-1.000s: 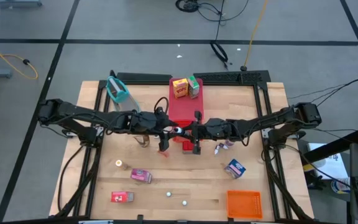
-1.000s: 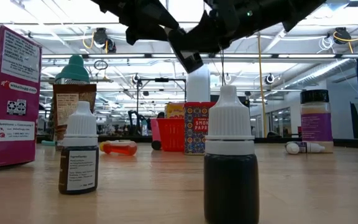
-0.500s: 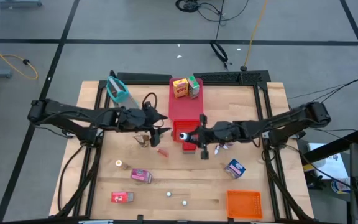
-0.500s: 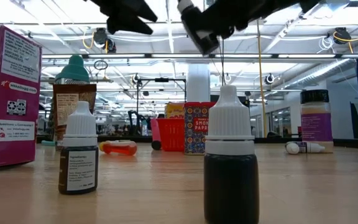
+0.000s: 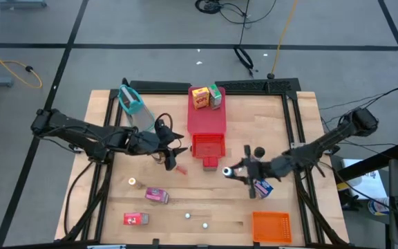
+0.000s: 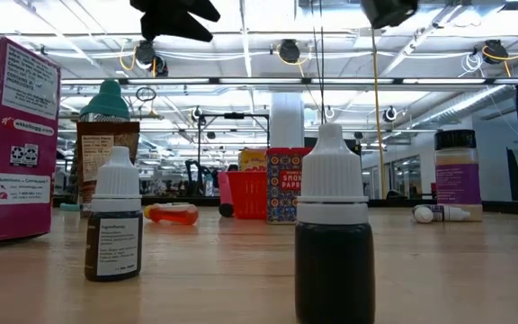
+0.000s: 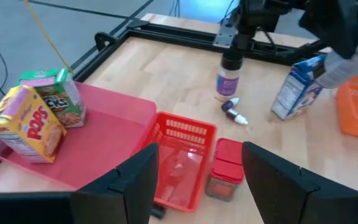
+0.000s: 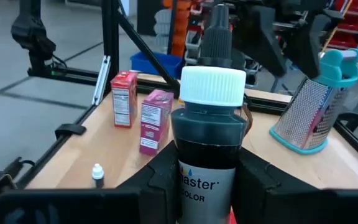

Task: Pick & Place Kitchen Items
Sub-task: Put the black food coloring bottle into the orange bin

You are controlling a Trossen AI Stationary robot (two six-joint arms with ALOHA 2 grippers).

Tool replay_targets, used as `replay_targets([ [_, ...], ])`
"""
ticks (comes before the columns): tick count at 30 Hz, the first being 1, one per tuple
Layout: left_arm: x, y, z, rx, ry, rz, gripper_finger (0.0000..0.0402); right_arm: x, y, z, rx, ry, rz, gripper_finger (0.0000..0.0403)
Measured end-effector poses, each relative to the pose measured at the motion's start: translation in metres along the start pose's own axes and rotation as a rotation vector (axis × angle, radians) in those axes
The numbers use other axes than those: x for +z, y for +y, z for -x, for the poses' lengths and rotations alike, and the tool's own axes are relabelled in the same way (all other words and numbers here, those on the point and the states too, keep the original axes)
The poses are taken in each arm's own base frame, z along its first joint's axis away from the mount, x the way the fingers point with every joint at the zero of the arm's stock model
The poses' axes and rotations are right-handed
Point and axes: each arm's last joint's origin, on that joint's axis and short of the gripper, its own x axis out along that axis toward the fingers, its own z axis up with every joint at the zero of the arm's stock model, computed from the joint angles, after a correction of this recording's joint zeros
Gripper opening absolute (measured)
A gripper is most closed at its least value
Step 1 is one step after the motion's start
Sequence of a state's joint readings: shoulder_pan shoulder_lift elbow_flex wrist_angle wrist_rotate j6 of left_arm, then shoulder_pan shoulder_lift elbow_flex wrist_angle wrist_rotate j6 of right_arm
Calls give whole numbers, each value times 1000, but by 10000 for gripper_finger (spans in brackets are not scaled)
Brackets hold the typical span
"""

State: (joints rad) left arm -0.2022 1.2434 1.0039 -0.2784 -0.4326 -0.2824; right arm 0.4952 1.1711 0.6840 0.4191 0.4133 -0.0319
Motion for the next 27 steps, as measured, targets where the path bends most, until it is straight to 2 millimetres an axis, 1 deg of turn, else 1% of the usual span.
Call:
replay_targets([
  [4,-3,-11,5,-11,-11,16,227,-9,22,15,-18,-36,-23,93],
  [10,-8,-31,4,-30,-39,8,227,-6,52,37,-34,-77,-45,91],
  [16,-19,-53,-9,-67,-43,-14,227,-14,85,61,2,-68,-51,91],
  [20,-25,-66,-15,-95,-50,-19,228,-25,106,73,10,-51,-57,91],
  [22,-27,-72,-19,-109,-59,-17,227,-31,114,76,-9,-48,-68,91],
  [27,-31,-85,-22,-146,-86,-7,228,-40,129,84,-18,-57,-111,91],
])
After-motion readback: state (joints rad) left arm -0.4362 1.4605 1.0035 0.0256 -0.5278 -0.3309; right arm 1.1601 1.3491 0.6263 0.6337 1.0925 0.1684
